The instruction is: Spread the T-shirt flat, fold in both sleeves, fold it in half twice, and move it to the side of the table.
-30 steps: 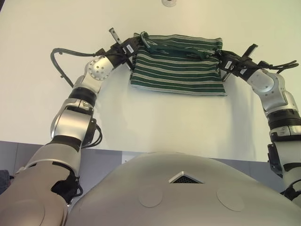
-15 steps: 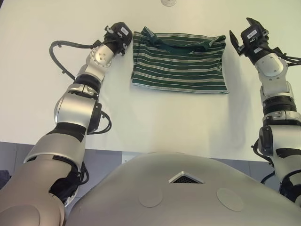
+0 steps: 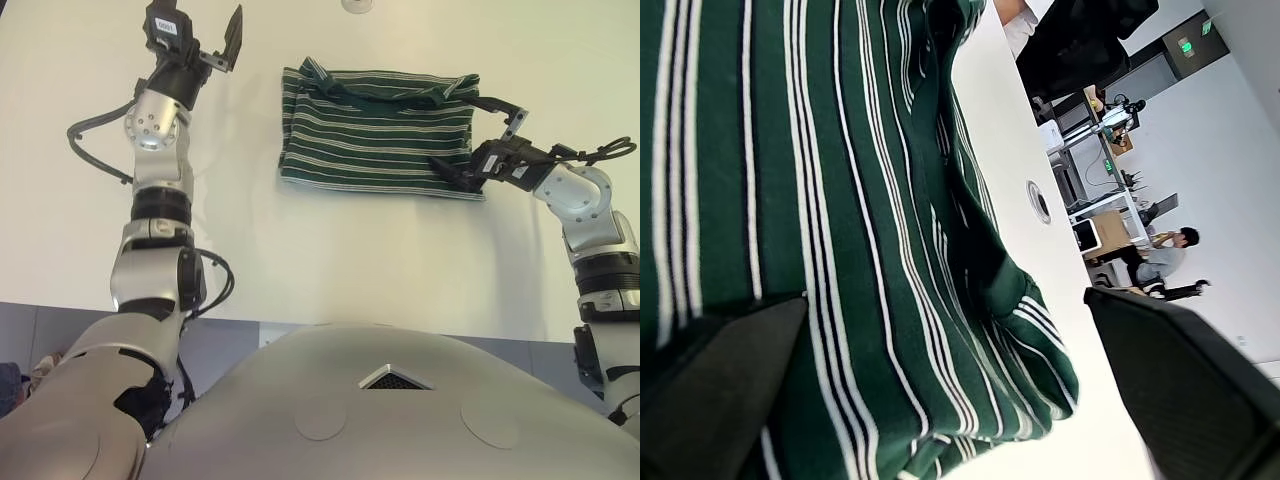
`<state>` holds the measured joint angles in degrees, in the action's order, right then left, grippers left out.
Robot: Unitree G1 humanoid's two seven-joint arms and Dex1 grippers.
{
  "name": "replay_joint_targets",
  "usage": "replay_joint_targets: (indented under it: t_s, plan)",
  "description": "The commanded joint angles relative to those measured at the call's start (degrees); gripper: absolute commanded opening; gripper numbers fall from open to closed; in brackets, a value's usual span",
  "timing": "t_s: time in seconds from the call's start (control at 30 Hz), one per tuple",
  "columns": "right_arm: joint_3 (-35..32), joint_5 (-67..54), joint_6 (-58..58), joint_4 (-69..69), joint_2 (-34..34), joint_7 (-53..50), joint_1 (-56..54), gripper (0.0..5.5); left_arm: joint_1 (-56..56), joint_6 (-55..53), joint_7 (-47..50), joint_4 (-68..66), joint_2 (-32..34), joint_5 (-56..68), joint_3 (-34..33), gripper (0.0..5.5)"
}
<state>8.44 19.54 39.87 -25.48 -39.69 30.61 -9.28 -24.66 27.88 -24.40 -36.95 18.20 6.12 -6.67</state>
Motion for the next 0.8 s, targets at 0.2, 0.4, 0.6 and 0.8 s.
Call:
replay_joint_targets:
  t_s: [0.2,0.4,0.6,0.8]
  plan:
    - [14.2,-28.8,-4.6,40.0,-17.7,22.8,23.1,5.16,12.1,-6.8,-0.9,25.5,2.6,7.0,-3.8,4.56]
    - [5.3,-44.9,-13.2,48.8,-14.4,18.4,19.2,5.16,14.0,-7.4,-0.4,28.8,2.0,5.9,-2.7,4.56]
    - [5.3,-31.2,-19.6,41.9,0.0,7.5,6.7,5.16,14.7,-6.9,0.6,28.4,1.5,5.5,-2.3,4.56]
    - [16.6,-11.2,-16.5,25.5,12.1,4.5,-2.8,5.16,15.3,-6.3,1.4,28.1,0.3,4.5,-1.3,4.56]
